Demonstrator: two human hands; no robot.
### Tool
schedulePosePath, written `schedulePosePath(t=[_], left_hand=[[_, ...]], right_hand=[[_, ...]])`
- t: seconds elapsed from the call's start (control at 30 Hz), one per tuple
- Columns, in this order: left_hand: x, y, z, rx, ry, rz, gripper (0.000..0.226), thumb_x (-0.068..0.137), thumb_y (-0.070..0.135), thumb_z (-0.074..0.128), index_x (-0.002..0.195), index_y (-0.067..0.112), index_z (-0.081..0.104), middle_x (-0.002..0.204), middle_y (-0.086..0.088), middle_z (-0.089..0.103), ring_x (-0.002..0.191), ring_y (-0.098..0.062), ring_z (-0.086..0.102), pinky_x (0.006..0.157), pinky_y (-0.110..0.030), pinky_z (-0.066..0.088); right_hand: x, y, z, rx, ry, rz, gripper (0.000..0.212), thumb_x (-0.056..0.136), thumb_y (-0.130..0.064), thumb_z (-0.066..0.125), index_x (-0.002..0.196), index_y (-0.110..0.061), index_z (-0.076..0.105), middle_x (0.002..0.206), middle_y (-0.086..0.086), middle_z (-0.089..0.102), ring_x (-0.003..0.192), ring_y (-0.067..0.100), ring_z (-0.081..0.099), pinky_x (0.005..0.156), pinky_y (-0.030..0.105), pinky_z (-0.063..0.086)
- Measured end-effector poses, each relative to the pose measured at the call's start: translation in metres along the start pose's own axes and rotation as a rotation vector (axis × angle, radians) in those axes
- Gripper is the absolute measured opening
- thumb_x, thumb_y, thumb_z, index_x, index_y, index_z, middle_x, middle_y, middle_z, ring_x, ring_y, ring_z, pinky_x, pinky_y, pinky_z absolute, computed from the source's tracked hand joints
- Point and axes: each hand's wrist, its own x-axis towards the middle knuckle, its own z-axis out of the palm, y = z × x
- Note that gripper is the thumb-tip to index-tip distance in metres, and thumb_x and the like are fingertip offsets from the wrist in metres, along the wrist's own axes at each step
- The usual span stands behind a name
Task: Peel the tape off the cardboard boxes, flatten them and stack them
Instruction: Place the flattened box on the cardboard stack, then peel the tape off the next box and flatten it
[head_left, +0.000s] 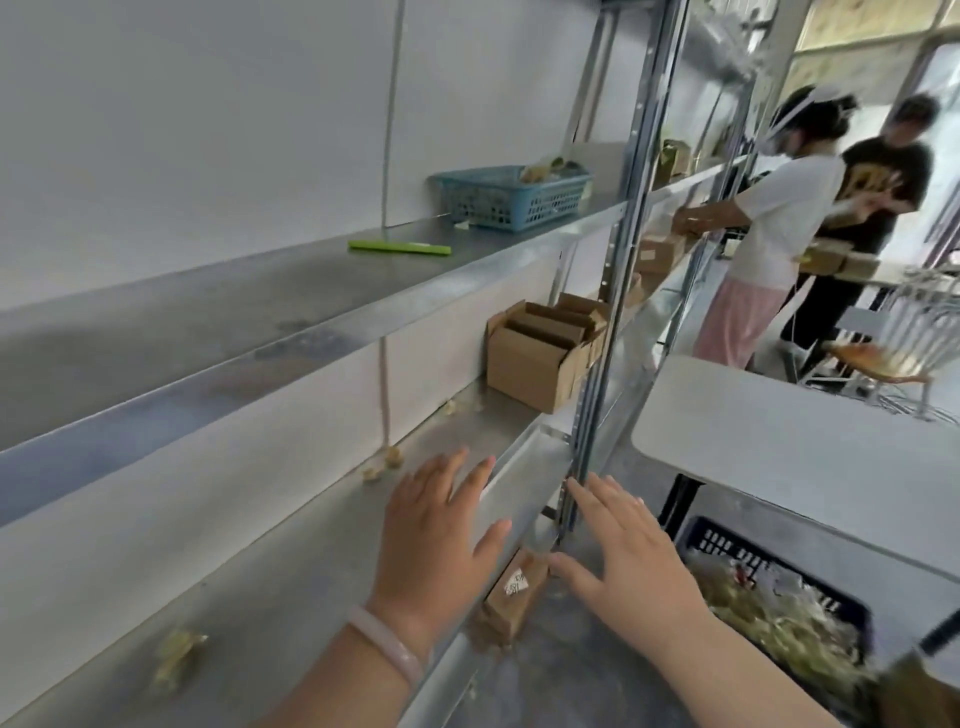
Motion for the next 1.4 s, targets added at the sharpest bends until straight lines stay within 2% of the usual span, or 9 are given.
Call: schedulePosePath(t=[0.3,0.47,0.73,0.93,1.13,1.2,1.27,1.33,1.4], left_hand=[[0.131,-0.008,0.095,-0.024,-0.092,0.002,0.061,0.087,0.059,0.04,0.14,0.029,0.044,0.141,-0.001,0.049,0.129,-0.021,0.047,0.102,-0.044,0.044],[0.197,-0.021,0.139,-0.035,-0.153,-0.019,0.064,0.087,0.061,0.035,0.144,0.031,0.037,0.147,0.0,0.043,0.134,-0.019,0.04,0.109,-0.04,0.037],[0.266,-0.011,0.197,-0.067,-0.312,-0.065,0.064,0.093,0.06,0.036,0.15,0.038,0.016,0.158,0.009,0.016,0.144,-0.012,0.014,0.116,-0.033,0.02],[0.327,0.001,0.227,-0.156,-0.285,-0.267,0.065,0.093,0.057,0.041,0.15,0.036,0.018,0.159,0.006,0.014,0.145,-0.015,0.013,0.117,-0.035,0.024],[0.358,0.008,0.255,-0.341,-0.287,-0.65,0.072,0.093,0.059,0.041,0.152,0.035,0.007,0.161,0.008,0.004,0.147,-0.02,0.011,0.115,-0.04,0.027],[0.364,0.013,0.262,-0.417,-0.258,-0.755,0.073,0.093,0.058,0.041,0.153,0.034,0.007,0.16,0.006,0.009,0.146,-0.021,0.018,0.114,-0.041,0.029],[0.368,0.017,0.268,-0.573,-0.192,-0.867,0.071,0.093,0.056,0.044,0.152,0.032,0.013,0.157,0.003,0.023,0.141,-0.021,0.03,0.112,-0.041,0.034],[0.369,0.019,0.271,-0.657,-0.112,-0.926,0.07,0.09,0.06,0.047,0.15,0.031,0.023,0.149,0.004,0.038,0.133,-0.018,0.042,0.109,-0.042,0.039],[0.369,0.017,0.272,-0.658,-0.077,-0.963,0.066,0.087,0.064,0.049,0.142,0.031,0.039,0.137,0.009,0.051,0.123,-0.013,0.05,0.101,-0.033,0.043]], right_hand=[[0.117,0.082,0.015,0.057,0.048,0.078,0.075,0.094,-0.06,0.044,0.154,-0.034,0.009,0.162,-0.014,0.006,0.149,0.007,0.001,0.12,0.027,0.0],[0.188,0.116,0.028,0.095,-0.04,0.139,0.073,0.095,-0.056,0.045,0.154,-0.034,0.007,0.162,-0.014,0.005,0.149,0.009,0.003,0.116,0.025,0.0],[0.278,0.165,0.043,0.206,-0.151,0.23,0.075,0.096,-0.052,0.047,0.154,-0.035,0.003,0.162,-0.013,0.008,0.149,0.012,0.012,0.12,0.033,0.017],[0.363,0.204,0.048,0.376,-0.187,0.223,0.08,0.094,-0.053,0.049,0.151,-0.042,-0.006,0.163,-0.012,0.003,0.148,0.02,0.019,0.116,0.041,0.027],[0.407,0.24,0.058,0.373,-0.304,-0.002,0.077,0.097,-0.04,0.052,0.15,-0.047,-0.003,0.161,-0.012,0.012,0.145,0.019,0.029,0.114,0.038,0.031],[0.414,0.246,0.063,0.389,-0.302,-0.07,0.07,0.098,-0.035,0.053,0.147,-0.05,0.006,0.156,-0.013,0.024,0.14,0.016,0.036,0.112,0.034,0.036],[0.417,0.249,0.067,0.426,-0.299,-0.172,0.059,0.098,-0.028,0.052,0.141,-0.052,0.02,0.142,-0.016,0.038,0.126,0.006,0.045,0.104,0.022,0.041],[0.421,0.25,0.068,0.489,-0.324,-0.265,0.049,0.099,-0.023,0.049,0.135,-0.052,0.033,0.131,-0.021,0.043,0.113,-0.004,0.045,0.093,0.008,0.036],[0.425,0.25,0.068,0.569,-0.349,-0.315,0.044,0.099,-0.017,0.045,0.131,-0.047,0.045,0.127,-0.025,0.046,0.115,-0.01,0.042,0.095,0.004,0.031]])
